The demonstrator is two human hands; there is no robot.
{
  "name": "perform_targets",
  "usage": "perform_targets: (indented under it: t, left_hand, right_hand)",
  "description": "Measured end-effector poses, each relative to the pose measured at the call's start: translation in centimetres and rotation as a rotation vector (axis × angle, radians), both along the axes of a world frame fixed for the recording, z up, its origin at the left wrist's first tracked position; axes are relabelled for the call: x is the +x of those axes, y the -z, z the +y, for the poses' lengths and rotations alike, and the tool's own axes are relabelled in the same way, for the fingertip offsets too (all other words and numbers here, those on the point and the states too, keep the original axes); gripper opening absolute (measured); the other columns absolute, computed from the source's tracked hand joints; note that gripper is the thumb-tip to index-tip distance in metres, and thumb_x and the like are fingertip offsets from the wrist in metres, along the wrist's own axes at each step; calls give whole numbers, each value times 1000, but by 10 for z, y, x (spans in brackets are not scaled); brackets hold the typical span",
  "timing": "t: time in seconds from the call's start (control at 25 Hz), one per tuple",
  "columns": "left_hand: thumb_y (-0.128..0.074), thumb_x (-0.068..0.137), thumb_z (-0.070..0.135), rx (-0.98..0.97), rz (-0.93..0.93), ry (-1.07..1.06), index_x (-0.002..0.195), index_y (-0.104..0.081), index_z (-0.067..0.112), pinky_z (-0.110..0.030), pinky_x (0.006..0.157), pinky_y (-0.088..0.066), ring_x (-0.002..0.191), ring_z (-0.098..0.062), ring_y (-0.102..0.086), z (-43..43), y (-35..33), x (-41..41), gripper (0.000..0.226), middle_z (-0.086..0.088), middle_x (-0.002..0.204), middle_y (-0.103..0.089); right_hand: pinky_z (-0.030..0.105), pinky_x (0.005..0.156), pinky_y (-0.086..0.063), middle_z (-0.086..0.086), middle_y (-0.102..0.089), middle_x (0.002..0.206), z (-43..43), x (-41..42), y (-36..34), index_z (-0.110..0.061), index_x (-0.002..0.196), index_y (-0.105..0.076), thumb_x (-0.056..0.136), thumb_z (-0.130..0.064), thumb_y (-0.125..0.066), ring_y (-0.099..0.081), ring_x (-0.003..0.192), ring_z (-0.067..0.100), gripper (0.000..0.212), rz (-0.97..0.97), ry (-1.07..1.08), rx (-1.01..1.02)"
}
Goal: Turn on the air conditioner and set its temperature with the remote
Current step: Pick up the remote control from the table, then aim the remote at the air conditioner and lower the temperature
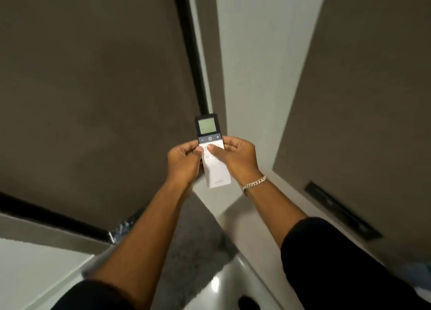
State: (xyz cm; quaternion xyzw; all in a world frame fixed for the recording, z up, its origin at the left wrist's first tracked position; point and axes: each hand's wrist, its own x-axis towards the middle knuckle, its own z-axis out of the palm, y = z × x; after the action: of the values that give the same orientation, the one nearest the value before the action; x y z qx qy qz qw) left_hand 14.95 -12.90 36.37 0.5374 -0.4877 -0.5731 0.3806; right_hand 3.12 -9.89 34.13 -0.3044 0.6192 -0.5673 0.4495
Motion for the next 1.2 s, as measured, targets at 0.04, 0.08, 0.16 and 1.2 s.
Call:
perform_targets:
  t: [0.04,0.08,0.16,1.2]
  left_hand:
    - [-57,87,3,-67,26,-24,98,-72,8,-33,68,-61,76,-23,-74,-7,-35,14,19,-7,85,-78]
    - [-57,88,3,-140,41,-52,99,-71,8,-31,67,-60,75,-19,-74,-13,-73,30,19,-5,88,-77]
    - [-56,90,4,-283,56,-82,100,-70,10,-31,68,-60,77,-15,-73,-19,-149,64,18,-5,93,-74]
    - [-61,87,6,-1214,-87,-365,116,-62,2,-47,82,-59,94,-27,-71,127,-557,250,29,-17,107,-72]
  right_hand:
    - [30,68,-62,6,-79,91,-12,11,-34,-12,97,-74,72,-11,-83,-76,76,16,26,-4,-37,-78]
    - [25,63,-61,2,-78,86,-21,24,-71,-16,91,-74,72,-11,-83,-76,71,11,22,-10,-82,-155]
    - [22,60,-59,1,-77,84,-36,54,-147,-16,90,-74,72,-10,-83,-75,69,9,22,-11,-182,-292]
    - [41,81,-61,19,-77,102,27,231,-575,4,108,-68,72,-9,-81,-75,93,33,41,-73,-658,-1127]
